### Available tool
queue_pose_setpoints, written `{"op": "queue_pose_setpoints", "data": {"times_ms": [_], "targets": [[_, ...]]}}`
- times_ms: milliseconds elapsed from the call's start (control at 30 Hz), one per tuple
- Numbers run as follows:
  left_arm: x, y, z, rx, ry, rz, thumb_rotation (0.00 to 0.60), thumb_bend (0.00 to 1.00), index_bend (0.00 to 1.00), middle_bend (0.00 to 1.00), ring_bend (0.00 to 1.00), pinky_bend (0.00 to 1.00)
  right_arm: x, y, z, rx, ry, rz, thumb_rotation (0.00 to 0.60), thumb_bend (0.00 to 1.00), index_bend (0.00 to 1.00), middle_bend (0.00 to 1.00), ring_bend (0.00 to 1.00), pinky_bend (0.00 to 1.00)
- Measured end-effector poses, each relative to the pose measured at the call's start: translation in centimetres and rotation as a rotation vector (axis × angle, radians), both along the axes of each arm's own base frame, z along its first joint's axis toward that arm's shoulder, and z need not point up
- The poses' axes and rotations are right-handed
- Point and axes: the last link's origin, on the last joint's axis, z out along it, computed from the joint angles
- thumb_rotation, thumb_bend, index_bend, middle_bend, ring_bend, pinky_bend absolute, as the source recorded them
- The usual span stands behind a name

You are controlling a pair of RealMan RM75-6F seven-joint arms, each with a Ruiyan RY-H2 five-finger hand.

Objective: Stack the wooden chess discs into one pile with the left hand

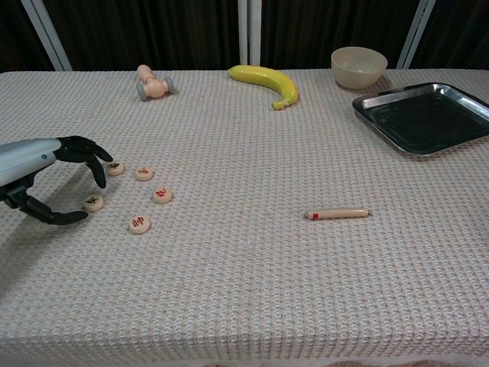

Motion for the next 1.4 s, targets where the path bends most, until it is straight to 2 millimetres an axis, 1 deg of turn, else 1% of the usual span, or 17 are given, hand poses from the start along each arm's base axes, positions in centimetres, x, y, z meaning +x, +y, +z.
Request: {"op": "queue_pose_setpoints", "data": {"times_ms": [667, 867, 1067, 1167, 1233, 1400], "targets": [[-0.1, 0.3, -0.6, 0.004, 0.007, -0.001, 0.600, 0.29, 0.53, 0.16, 0.00, 0.00, -0.1, -0.1, 0.1, -0.003, -0.002, -0.005, 0.600, 0.09, 0.00, 0.00, 0.00, 0.00], [0.3, 0.3, -0.2, 0.019, -0.001, -0.013, 0.600, 0.29, 0.54, 0.16, 0.00, 0.00, -0.1, 0.0, 0.0, 0.000, -0.003, -0.004, 0.600, 0.09, 0.00, 0.00, 0.00, 0.00], [1.0, 0.2, 0.7, 0.033, -0.016, -0.029, 0.600, 0.29, 0.54, 0.16, 0.00, 0.00, 0.0, 0.0, 0.1, 0.001, -0.005, -0.002, 0.600, 0.09, 0.00, 0.00, 0.00, 0.00], [1.7, 0.8, 1.2, 0.046, -0.020, -0.044, 0.600, 0.29, 0.54, 0.16, 0.00, 0.00, -0.1, 0.0, 0.1, 0.002, -0.007, -0.003, 0.600, 0.09, 0.00, 0.00, 0.00, 0.00], [2.3, 1.6, 1.3, 0.050, -0.022, -0.056, 0.600, 0.29, 0.54, 0.16, 0.00, 0.00, -0.1, 0.0, 0.1, 0.002, -0.008, -0.003, 0.600, 0.09, 0.00, 0.00, 0.00, 0.00], [3.4, 3.9, 0.9, 0.033, -0.011, -0.054, 0.600, 0.29, 0.54, 0.17, 0.00, 0.00, -0.1, 0.0, 0.2, -0.003, -0.012, -0.002, 0.600, 0.09, 0.00, 0.00, 0.00, 0.00]]}}
